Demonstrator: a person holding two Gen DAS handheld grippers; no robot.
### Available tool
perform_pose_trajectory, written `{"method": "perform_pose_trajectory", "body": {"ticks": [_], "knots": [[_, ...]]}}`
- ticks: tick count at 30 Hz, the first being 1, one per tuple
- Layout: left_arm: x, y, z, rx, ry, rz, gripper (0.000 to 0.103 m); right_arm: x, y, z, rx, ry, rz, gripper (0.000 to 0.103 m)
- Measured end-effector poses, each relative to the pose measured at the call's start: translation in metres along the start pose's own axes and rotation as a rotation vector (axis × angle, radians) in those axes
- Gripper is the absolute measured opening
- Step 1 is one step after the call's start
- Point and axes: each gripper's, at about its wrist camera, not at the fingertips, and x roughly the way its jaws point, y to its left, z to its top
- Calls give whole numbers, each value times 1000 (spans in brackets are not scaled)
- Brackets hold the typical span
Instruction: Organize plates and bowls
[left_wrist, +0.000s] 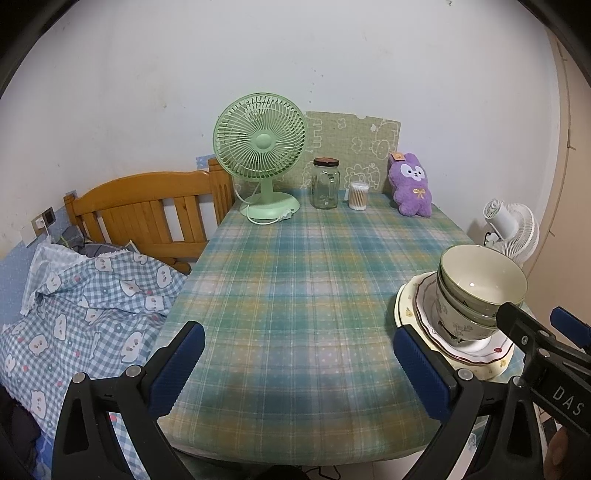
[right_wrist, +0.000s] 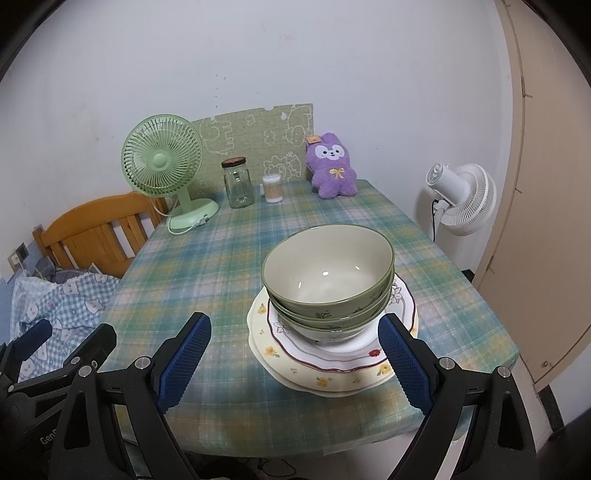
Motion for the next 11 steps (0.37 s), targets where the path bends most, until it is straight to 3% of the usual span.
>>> {"method": "perform_pose_trajectory", "body": {"ticks": [11], "knots": [[5, -3, 3, 3, 17, -7, 103, 7, -2, 2, 6, 22, -10, 94]]}}
